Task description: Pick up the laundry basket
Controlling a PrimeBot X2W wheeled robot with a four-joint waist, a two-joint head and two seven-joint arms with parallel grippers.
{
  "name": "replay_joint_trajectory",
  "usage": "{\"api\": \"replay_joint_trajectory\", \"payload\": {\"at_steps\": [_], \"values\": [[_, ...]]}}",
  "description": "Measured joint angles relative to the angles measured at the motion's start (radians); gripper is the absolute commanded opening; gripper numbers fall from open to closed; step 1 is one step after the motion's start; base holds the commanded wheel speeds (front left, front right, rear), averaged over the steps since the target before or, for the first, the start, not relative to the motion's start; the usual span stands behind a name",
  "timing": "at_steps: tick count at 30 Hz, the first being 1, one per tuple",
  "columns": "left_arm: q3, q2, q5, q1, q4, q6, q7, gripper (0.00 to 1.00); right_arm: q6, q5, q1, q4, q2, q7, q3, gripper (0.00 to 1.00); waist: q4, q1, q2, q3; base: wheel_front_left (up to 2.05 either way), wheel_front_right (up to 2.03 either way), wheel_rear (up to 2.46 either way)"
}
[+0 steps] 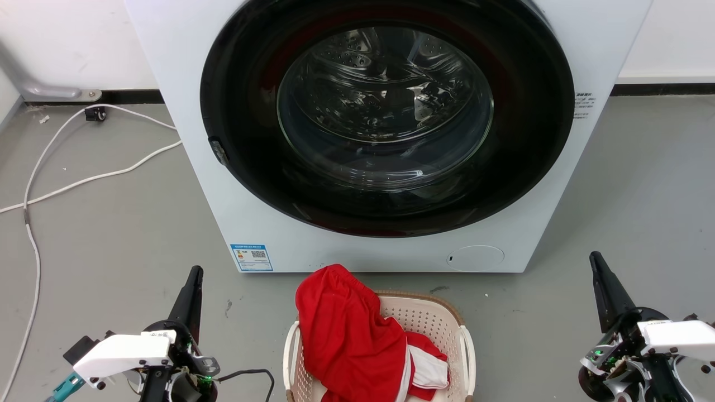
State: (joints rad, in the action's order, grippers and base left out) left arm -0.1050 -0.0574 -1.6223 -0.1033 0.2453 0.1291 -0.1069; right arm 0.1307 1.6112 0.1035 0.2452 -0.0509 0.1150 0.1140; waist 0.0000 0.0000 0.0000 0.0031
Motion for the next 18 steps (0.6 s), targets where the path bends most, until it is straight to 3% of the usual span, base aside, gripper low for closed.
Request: {"api": "replay_joint_trajectory", "payload": {"at_steps": [18], "values": [[-0.002,0.001,0.001,0.000,0.000,0.000,-0.001,0.00,0.000,0.000,0.000,0.000,0.000,0.000,0.000,0.00,0.000,0.0000,0.0000,0.000,0.00,0.00,0.00]]}}
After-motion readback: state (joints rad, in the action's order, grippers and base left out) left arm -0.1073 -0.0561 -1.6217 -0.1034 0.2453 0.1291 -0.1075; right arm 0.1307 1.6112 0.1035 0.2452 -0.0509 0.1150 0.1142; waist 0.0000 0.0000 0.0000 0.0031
